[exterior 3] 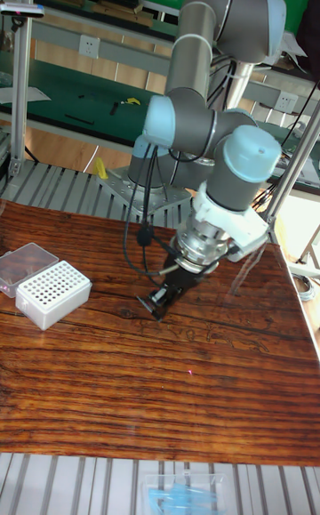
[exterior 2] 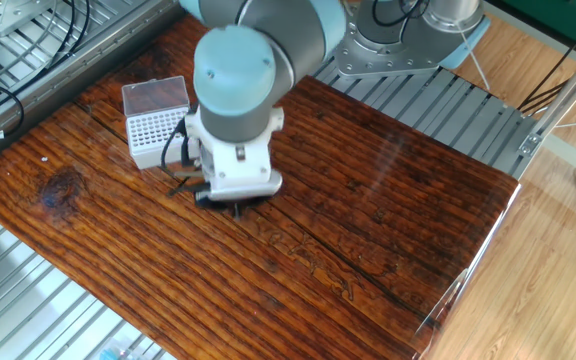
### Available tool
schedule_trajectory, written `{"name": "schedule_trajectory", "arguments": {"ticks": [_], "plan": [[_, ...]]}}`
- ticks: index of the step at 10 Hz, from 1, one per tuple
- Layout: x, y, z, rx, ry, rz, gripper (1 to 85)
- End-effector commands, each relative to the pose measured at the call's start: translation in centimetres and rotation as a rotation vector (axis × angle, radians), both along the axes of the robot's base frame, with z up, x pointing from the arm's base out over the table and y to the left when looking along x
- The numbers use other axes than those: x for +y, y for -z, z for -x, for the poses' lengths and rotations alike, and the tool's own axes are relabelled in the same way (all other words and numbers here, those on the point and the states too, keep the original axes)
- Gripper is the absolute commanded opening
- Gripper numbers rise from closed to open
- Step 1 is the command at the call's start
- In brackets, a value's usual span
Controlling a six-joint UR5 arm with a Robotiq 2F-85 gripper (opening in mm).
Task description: Insert a medium pipette tip into the holder for medium pipette tips
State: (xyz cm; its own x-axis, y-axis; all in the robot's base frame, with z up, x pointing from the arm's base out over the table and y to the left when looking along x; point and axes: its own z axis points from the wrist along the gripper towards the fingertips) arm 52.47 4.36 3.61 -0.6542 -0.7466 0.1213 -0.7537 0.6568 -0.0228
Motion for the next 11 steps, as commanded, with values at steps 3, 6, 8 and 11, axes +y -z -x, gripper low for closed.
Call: {"name": "schedule_trajectory", "arguments": {"ticks": [3, 6, 8, 11], "plan": [[-2.2, 1.8, 2.8, 0.048, -0.011, -0.076, 15.3], [-1.5, 1.6, 3.2, 0.065, 0.01, -0.095, 15.3], [-1.1, 0.7, 2.7, 0.061, 0.02, -0.071, 15.3], [0.8, -1.6, 0.1, 0.037, 0.035, 0.016, 15.0]]}}
